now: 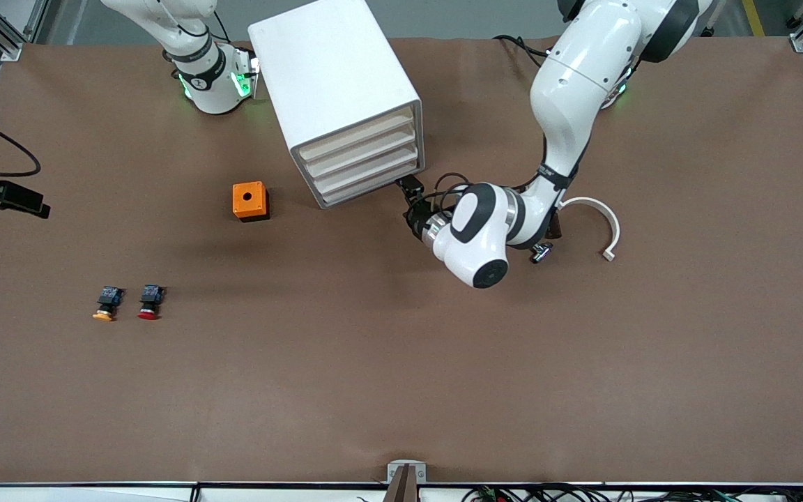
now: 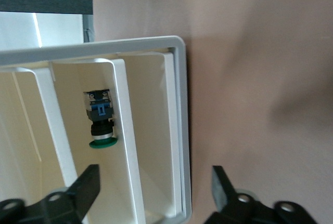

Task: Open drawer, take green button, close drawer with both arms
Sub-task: 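Pull the drawer open with the left gripper while the right gripper approaches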

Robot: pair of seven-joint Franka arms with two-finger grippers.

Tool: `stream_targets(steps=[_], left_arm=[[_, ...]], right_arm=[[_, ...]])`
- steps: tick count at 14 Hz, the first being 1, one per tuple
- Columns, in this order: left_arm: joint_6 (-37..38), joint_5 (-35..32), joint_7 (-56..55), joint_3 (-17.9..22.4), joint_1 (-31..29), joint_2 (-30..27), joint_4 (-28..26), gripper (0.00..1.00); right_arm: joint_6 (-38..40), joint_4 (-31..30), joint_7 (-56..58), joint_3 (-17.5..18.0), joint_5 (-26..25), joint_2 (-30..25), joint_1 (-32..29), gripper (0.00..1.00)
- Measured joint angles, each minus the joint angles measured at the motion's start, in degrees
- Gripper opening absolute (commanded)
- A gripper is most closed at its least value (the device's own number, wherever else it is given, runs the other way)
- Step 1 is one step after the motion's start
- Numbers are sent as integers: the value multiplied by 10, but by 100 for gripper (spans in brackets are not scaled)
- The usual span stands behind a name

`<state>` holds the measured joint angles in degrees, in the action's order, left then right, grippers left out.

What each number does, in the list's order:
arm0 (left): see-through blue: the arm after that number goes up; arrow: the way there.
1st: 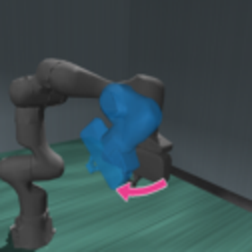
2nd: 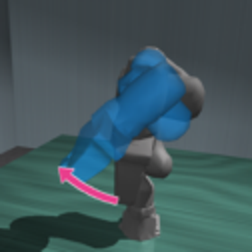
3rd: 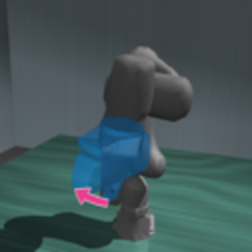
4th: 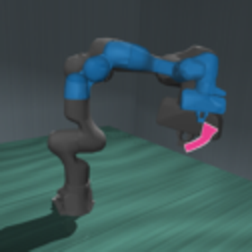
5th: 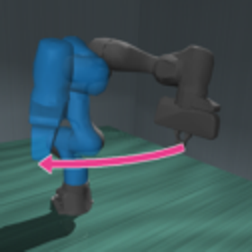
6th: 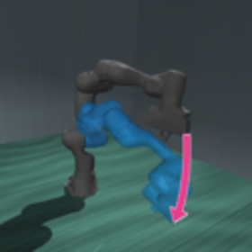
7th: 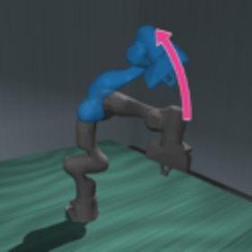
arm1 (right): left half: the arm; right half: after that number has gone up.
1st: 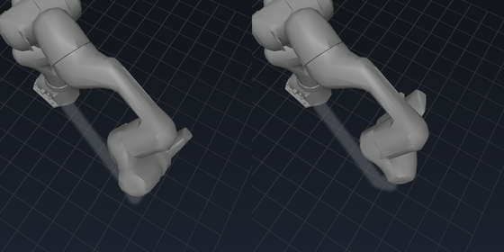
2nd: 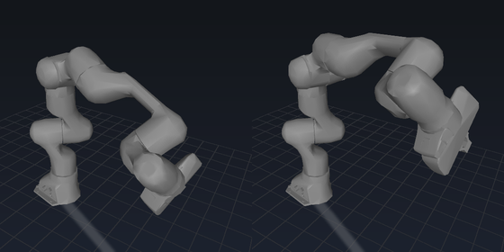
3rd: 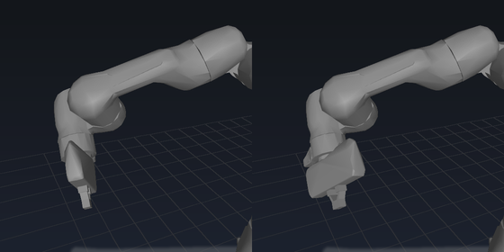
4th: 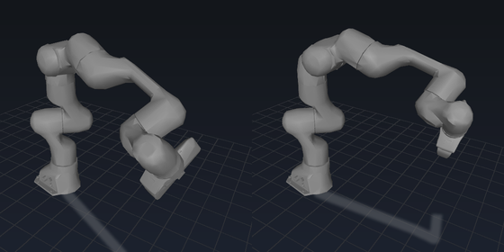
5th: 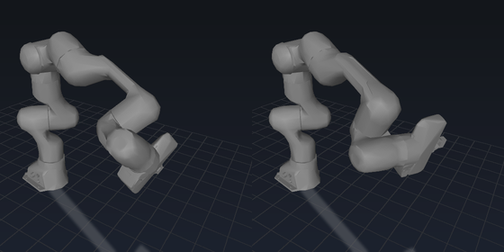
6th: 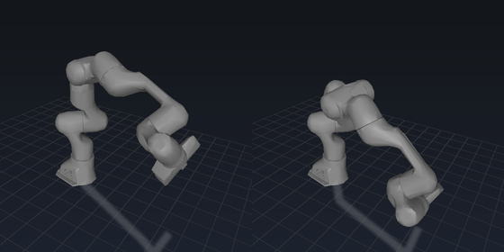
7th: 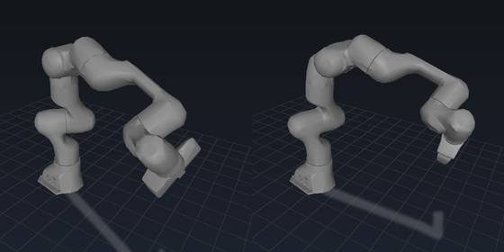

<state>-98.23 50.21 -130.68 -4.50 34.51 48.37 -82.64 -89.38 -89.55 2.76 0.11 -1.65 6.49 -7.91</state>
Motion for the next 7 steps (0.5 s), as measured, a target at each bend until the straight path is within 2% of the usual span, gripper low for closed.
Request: stream_targets(steps=[1, 2, 3, 7], left_arm=[[0, 12, -9, 0, 8, 6, 0, 74], [0, 24, -16, 0, 15, 11, 0, 67], [0, 33, -18, 0, 21, 15, 0, 47], [0, 38, -19, 0, 47, 17, 0, 47]], right_arm=[[-1, 0, 0, 0, 0, 6, 0, 100], [-2, 1, 0, 1, 0, 10, 0, 100], [-2, 2, 0, 2, 0, 12, 0, 100], [0, 7, -24, 9, 0, 13, 5, 100]])
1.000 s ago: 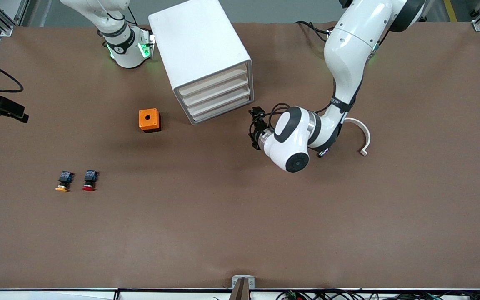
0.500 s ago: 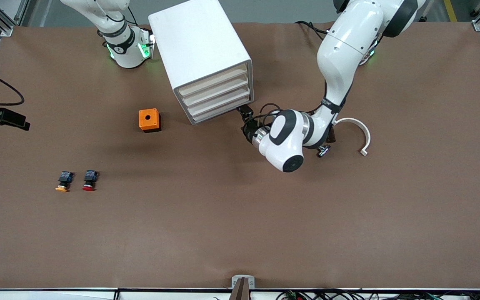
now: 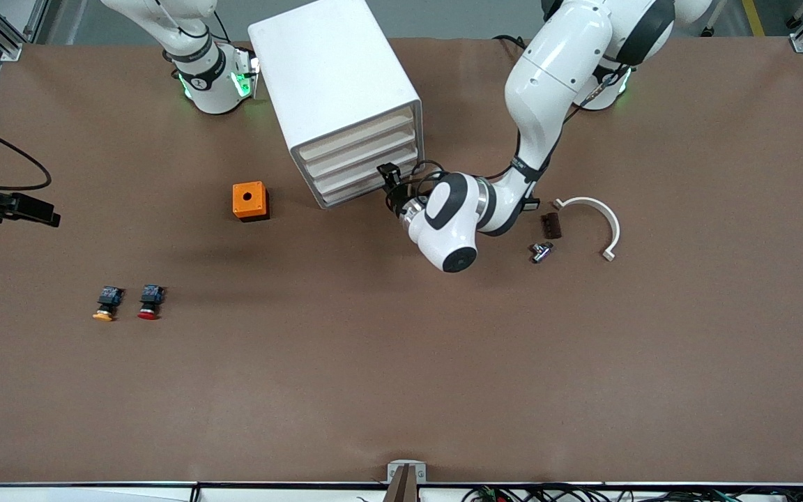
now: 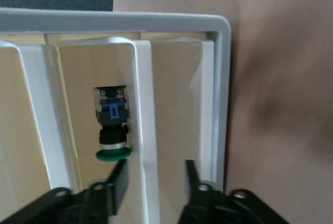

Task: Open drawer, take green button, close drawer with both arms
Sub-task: 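Pull the drawer open with the left gripper while the right gripper approaches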

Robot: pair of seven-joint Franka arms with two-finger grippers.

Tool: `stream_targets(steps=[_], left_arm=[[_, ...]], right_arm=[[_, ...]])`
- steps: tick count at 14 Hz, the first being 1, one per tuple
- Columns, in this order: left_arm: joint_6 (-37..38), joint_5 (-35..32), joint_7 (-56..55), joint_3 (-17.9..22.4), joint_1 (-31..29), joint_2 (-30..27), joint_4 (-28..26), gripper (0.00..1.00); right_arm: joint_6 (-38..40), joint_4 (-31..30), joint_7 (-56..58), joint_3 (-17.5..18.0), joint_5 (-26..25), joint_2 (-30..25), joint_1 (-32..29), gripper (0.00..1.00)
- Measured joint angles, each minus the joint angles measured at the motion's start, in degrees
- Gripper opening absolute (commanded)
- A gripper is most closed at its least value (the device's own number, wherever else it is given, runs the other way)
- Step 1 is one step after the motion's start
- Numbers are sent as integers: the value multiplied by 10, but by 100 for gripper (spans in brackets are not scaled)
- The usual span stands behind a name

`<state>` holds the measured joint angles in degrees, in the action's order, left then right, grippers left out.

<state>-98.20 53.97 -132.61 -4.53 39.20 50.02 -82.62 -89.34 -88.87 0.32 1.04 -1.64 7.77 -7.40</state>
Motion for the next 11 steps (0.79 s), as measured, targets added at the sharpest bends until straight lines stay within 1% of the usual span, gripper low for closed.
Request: stream_targets(steps=[5, 6, 7, 8, 9, 11], left_arm=[[2, 7, -1, -1, 18, 4, 0, 45], [2, 8, -1, -1, 22, 6, 0, 38], [2, 8, -1, -1, 24, 8, 0, 26], [2, 8, -1, -1, 26, 10, 0, 11], [2, 8, -1, -1, 26, 12, 0, 0], [7, 13, -1, -1, 26, 13, 0, 0]], right_arm=[[9, 1, -89, 4, 1, 0, 28, 100], [9, 1, -102, 5, 2, 0, 34, 100], [10, 1, -118, 5, 2, 0, 42, 100], [10, 1, -138, 6, 2, 0, 49, 100], [10, 1, -156, 6, 2, 0, 57, 100], [10, 1, -195, 6, 2, 0, 73, 100]])
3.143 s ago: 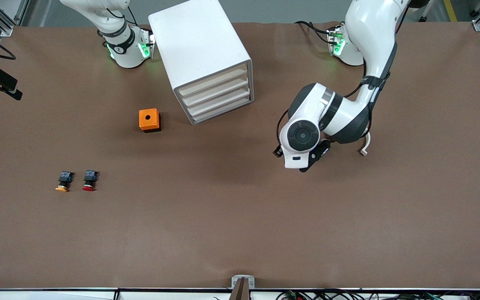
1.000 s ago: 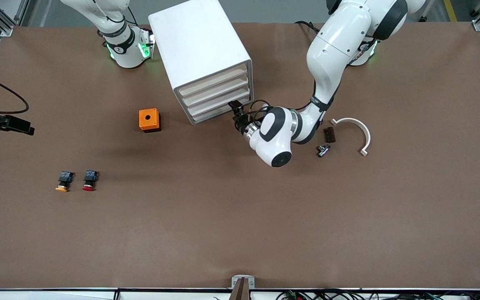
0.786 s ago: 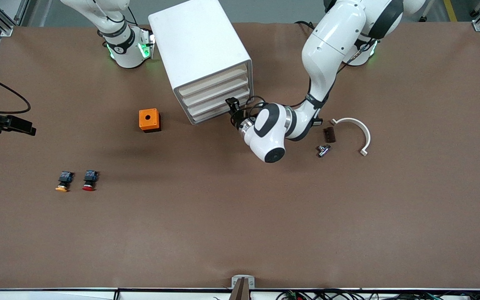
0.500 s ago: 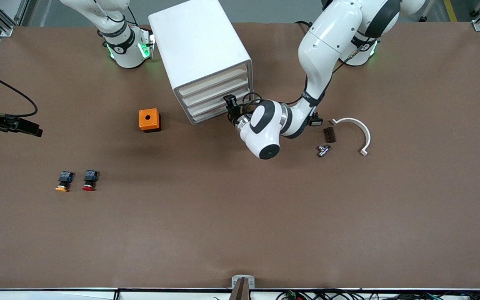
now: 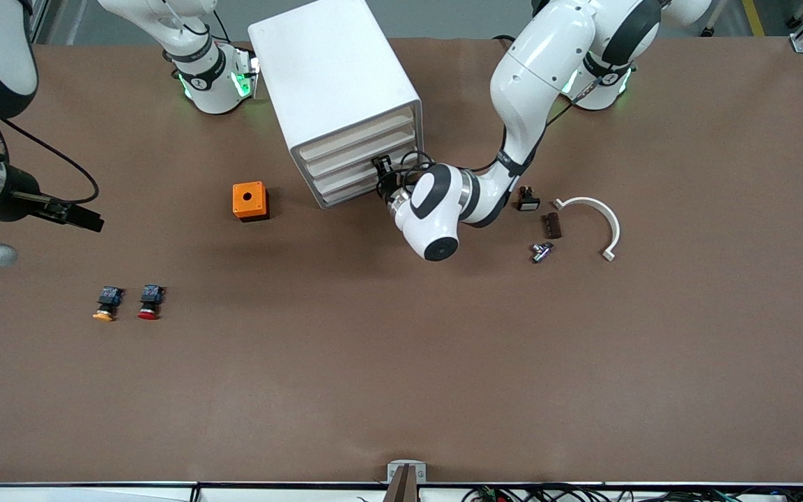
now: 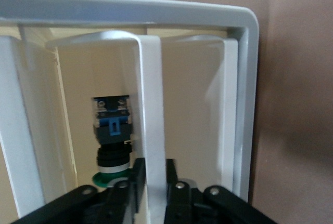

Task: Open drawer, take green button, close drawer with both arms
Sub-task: 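Pull the drawer open with the left gripper while the right gripper approaches, then lower the right gripper into the drawer onto the green button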

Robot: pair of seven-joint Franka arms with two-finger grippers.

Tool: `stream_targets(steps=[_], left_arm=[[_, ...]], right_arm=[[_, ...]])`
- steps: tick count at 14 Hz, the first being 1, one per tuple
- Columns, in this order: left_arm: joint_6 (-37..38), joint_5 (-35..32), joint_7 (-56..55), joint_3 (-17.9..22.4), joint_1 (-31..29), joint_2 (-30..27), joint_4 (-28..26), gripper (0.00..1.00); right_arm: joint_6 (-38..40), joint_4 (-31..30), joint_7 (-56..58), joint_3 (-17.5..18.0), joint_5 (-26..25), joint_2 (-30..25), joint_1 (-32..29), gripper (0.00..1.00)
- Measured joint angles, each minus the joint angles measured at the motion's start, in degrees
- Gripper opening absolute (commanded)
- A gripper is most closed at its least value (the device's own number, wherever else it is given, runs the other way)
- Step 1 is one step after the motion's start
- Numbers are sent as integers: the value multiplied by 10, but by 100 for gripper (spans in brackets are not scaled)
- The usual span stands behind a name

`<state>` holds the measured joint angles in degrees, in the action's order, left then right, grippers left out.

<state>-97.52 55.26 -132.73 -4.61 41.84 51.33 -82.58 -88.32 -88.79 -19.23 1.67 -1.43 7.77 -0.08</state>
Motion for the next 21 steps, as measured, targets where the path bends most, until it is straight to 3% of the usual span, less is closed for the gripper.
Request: stream_targets(steps=[6, 15, 21], left_arm=[[6, 1, -1, 6, -16, 0, 1, 0], [10, 1, 13, 12, -107, 0, 22, 0], [9, 1, 43, 11, -126, 1, 25, 1]], right_arm=[[-1, 1, -79, 1, 0, 0, 46, 100], [-13, 1, -276, 2, 15, 2, 131, 100], [-91, -14, -452, 3, 17, 35, 233, 100]])
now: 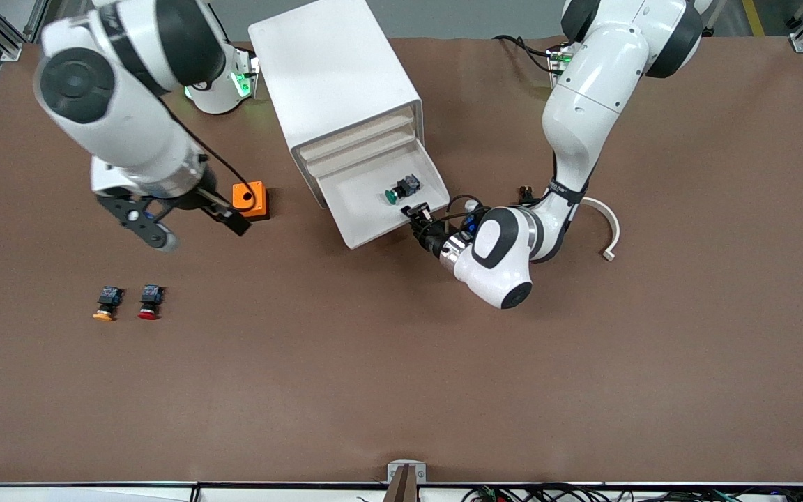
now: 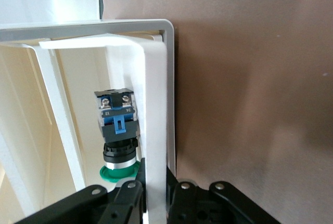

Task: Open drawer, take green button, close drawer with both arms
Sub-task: 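Lower the right gripper into the drawer onto the green button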

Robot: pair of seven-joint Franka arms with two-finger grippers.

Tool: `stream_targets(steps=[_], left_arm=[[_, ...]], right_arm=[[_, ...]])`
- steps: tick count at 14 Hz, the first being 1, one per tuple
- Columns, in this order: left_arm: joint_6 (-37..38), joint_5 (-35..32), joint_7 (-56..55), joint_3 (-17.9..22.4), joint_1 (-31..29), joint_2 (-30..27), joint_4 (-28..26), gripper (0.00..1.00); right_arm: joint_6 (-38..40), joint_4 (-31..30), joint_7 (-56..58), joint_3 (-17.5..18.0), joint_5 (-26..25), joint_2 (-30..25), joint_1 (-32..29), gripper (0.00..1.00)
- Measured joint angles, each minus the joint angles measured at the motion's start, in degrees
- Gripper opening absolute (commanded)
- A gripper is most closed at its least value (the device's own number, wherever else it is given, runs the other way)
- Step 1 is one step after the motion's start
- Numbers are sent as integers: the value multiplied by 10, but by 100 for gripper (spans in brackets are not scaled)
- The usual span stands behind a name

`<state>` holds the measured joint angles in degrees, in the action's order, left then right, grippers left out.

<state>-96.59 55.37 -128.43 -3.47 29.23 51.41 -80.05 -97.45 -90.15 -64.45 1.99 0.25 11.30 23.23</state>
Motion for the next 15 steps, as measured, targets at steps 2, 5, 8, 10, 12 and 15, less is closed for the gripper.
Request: stream_targets(steps=[2, 5, 8, 10, 12, 15], left_arm=[[0, 0, 12, 0, -6, 0, 1, 43], [-8, 0, 31, 0, -16, 1, 2, 100], [-15, 0, 41, 7, -23, 1, 4, 100], [-15, 0, 43, 7, -25, 1, 7, 100], [-15, -1, 46, 10, -25, 1, 15, 100], [-15, -32, 55, 19, -27, -1, 35, 100]], right_arm=[[-16, -9, -40, 0, 0, 13, 27, 100], [-28, -23, -71, 0, 0, 15, 53, 100], [-65, -38, -123, 0, 0, 17, 80, 100], [-87, -44, -162, 0, 0, 28, 106, 100], [-109, -46, -210, 0, 0, 47, 138, 100], [-134, -48, -271, 0, -1, 72, 180, 100]])
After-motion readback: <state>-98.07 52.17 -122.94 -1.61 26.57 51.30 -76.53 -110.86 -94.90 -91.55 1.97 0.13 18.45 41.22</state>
